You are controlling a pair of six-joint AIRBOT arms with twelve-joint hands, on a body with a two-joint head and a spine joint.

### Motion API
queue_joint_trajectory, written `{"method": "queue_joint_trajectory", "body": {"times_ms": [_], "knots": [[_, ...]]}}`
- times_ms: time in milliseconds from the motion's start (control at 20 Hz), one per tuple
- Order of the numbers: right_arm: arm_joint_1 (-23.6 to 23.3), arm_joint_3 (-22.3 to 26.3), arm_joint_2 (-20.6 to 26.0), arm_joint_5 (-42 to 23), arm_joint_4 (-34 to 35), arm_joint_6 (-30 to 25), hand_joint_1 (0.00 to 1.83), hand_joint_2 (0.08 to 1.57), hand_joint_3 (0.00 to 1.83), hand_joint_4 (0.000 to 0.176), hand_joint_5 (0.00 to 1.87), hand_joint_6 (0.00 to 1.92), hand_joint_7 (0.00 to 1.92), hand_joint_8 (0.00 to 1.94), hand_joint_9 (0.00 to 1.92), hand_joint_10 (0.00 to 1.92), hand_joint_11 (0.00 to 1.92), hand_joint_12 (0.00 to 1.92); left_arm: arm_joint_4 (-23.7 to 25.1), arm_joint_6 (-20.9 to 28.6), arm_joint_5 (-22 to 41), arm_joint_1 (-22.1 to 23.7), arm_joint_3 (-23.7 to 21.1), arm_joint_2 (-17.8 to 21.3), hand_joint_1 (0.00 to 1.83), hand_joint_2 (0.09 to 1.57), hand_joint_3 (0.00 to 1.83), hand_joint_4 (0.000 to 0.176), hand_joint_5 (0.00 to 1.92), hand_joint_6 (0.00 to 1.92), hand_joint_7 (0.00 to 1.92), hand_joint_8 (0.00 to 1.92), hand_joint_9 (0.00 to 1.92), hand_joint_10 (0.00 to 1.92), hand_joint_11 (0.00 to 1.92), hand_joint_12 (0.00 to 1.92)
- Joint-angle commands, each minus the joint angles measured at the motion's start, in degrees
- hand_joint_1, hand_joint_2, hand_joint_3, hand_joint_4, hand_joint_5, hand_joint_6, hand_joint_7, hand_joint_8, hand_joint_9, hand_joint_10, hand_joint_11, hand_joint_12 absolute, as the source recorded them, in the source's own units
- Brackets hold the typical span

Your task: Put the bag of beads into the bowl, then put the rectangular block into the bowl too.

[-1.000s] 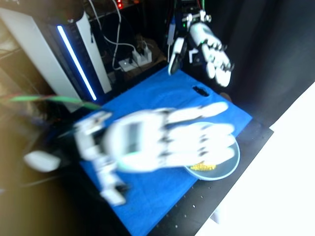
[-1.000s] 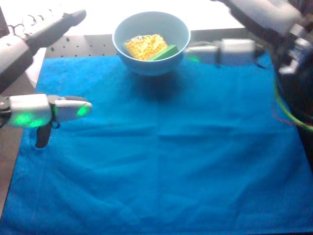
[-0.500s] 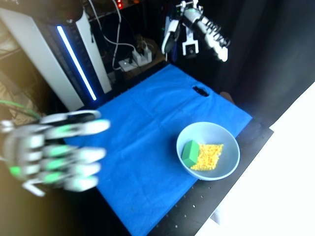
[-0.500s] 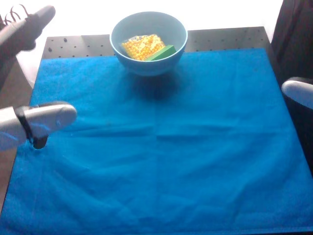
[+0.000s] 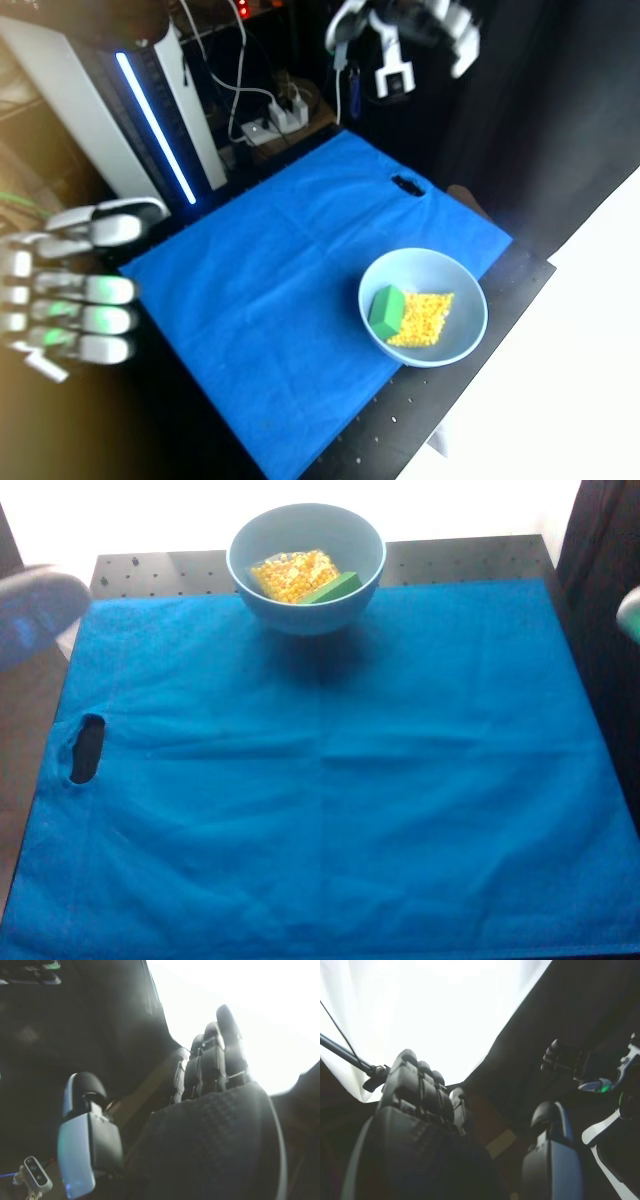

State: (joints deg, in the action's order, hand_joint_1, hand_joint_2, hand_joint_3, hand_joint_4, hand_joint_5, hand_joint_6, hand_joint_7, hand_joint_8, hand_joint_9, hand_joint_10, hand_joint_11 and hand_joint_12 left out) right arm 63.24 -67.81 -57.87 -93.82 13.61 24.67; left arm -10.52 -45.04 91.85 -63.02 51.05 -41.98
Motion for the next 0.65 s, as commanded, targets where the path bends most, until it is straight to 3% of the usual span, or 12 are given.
{"method": "queue_joint_trajectory", "body": {"times_ms": [0, 50, 100, 150, 200, 250, 300, 350, 400, 450, 550, 600], "knots": [[-1.64, 0.13, 0.85, -7.25, -2.08, -0.27, 0.39, 1.05, 0.01, 0.174, 0.0, 0.0, 0.0, 0.0, 0.03, 0.01, 0.04, 0.02, 1.18, 0.23, 7.41, 1.95, 0.31, 0.69, 0.11, 1.08, 0.01, 0.041, 0.0, 0.0, 0.05, 0.0, 0.06, 0.0, 0.09, 0.15], [-3.08, 0.37, 1.52, -7.26, -3.46, -0.27, 0.33, 1.07, 0.01, 0.176, 0.0, 0.0, 0.0, 0.0, 0.05, 0.02, 0.05, 0.02, 2.24, -0.24, 7.42, 3.3, 0.38, 0.86, 0.03, 1.12, 0.02, 0.031, 0.0, 0.0, 0.01, 0.0, 0.01, 0.0, 0.06, 0.13], [-5.36, 0.71, 2.43, -7.27, -5.74, -0.27, 0.35, 1.1, 0.01, 0.097, 0.19, 0.02, 0.11, 0.01, 0.15, 0.02, 0.15, 0.09, 4.0, -1.28, 7.42, 5.17, 0.44, 1.15, 0.07, 1.11, 0.01, 0.077, 0.09, 0.01, 0.07, 0.01, 0.08, 0.01, 0.06, 0.14], [-7.49, 0.73, 2.9, -7.27, -7.72, -0.27, 0.44, 1.15, 0.01, 0.072, 0.11, 0.01, 0.02, 0.0, 0.07, 0.0, 0.03, 0.3, 5.02, -2.03, 7.43, 6.3, 0.42, 1.5, 0.25, 1.07, 0.0, 0.107, 0.15, 0.0, 0.15, 0.0, 0.19, 0.01, 0.09, 0.2], [-9.65, 0.72, 3.34, -7.28, -9.5, -0.27, 0.5, 1.11, 0.01, 0.097, 0.18, 0.0, 0.0, 0.0, 0.14, 0.0, 0.0, 0.68, 5.42, -2.74, 7.43, 7.21, 0.43, 1.65, 0.35, 1.03, 0.01, 0.107, 0.18, 0.0, 0.21, 0.0, 0.27, 0.01, 0.02, 0.47], [-10.97, 0.78, 3.69, -7.28, -10.95, -0.27, 0.58, 1.17, 0.01, 0.0, 0.69, 0.22, 0.41, 0.05, 0.37, 0.05, 0.0, 0.95, 5.48, -3.09, 7.43, 7.62, 0.47, 1.63, 0.43, 1.09, 0.02, 0.074, 0.16, 0.0, 0.25, 0.01, 0.31, 0.01, 0.0, 0.64], [-11.55, 0.79, 3.8, -7.29, -11.35, -0.27, 0.87, 1.19, 0.0, 0.124, 0.79, 1.03, 0.59, 0.05, 0.47, 0.04, 0.03, 1.1, 5.48, -3.12, 7.43, 7.65, 0.42, 1.52, 0.43, 1.14, 0.02, 0.052, 0.23, 0.01, 0.35, 0.02, 0.4, 0.03, 0.0, 0.82], [-11.6, 1.15, 4.09, -7.29, -11.35, -0.27, 0.91, 1.21, 0.0, 0.154, 0.78, 1.25, 0.64, 0.03, 0.49, 0.03, 0.03, 1.16, 5.46, -3.02, 7.44, 7.66, 0.13, 1.46, 0.43, 1.15, 0.01, 0.046, 0.25, 0.01, 0.37, 0.01, 0.43, 0.02, 0.0, 0.87], [-11.61, 2.5, 5.21, -7.29, -11.36, -0.27, 0.94, 1.24, 0.01, 0.072, 0.73, 1.35, 0.76, 0.07, 0.61, 0.07, 0.0, 1.14, 5.04, -2.55, 7.45, 7.74, -0.25, 1.43, 0.36, 1.21, 0.01, 0.0, 0.36, 0.02, 0.4, 0.01, 0.47, 0.02, 0.0, 0.92], [-11.61, 3.78, 6.11, -7.29, -11.37, -0.27, 0.93, 1.27, 0.01, 0.052, 0.69, 1.42, 0.86, 0.11, 0.72, 0.11, 0.0, 1.06, 4.42, -1.53, 7.45, 7.78, -0.44, 1.36, 0.32, 1.26, 0.01, 0.0, 0.42, 0.01, 0.43, 0.0, 0.5, 0.01, 0.0, 0.93], [-11.59, 4.75, 6.39, -7.29, -11.27, -0.27, 0.95, 1.15, 0.0, 0.0, 0.48, 0.34, 0.72, 0.02, 0.76, 0.09, 0.25, 1.24, 3.48, -0.18, 7.46, 7.8, -0.97, 1.15, 0.41, 1.37, 0.01, 0.0, 0.71, 0.1, 0.52, 0.01, 0.54, 0.02, 0.09, 1.0], [-11.59, 4.88, 6.16, -7.3, -11.04, -0.27, 0.82, 1.14, 0.0, 0.0, 0.53, 0.13, 0.72, 0.01, 0.77, 0.08, 0.3, 1.23, 3.02, 0.11, 7.46, 7.82, -1.31, 0.9, 0.8, 1.3, 0.0, 0.051, 0.7, 1.15, 0.61, 0.0, 0.7, 0.03, 0.42, 0.77]]}}
